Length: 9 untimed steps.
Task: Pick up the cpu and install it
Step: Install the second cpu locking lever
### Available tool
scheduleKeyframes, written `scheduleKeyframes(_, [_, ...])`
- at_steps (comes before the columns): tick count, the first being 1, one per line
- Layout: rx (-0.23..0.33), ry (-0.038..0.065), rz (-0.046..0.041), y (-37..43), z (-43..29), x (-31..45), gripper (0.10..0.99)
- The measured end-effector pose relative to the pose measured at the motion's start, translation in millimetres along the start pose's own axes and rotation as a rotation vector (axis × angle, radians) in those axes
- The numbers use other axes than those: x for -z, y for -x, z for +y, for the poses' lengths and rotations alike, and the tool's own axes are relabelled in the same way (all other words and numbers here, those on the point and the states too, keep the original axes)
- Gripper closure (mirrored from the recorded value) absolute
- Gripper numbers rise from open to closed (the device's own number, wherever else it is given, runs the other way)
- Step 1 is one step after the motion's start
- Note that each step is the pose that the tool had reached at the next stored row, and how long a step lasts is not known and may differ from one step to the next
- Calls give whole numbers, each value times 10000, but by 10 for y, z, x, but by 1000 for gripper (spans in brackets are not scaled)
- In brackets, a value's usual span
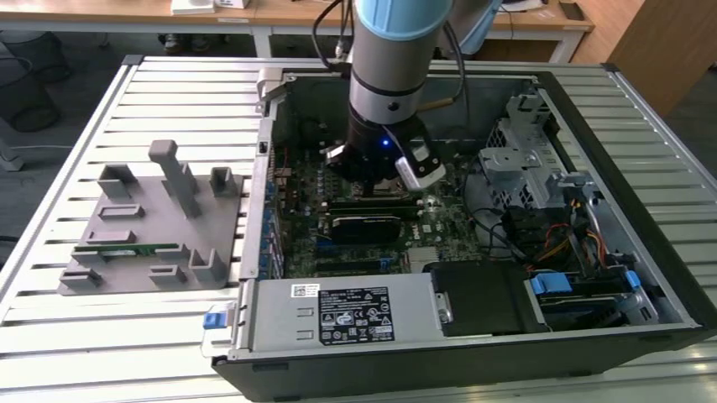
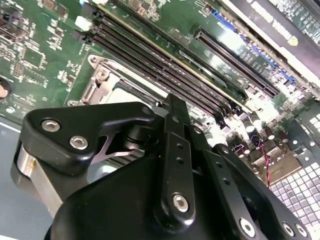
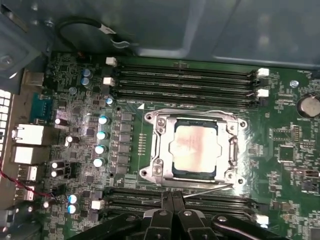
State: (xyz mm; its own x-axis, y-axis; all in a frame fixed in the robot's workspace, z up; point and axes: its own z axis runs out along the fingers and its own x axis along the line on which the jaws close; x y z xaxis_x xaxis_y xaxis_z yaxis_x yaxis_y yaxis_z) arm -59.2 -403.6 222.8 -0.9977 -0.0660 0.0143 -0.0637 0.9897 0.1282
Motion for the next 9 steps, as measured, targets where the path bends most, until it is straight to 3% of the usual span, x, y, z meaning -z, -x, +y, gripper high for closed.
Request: scheduleKeyframes(9, [0,44,-2,-18,-16,-136,980])
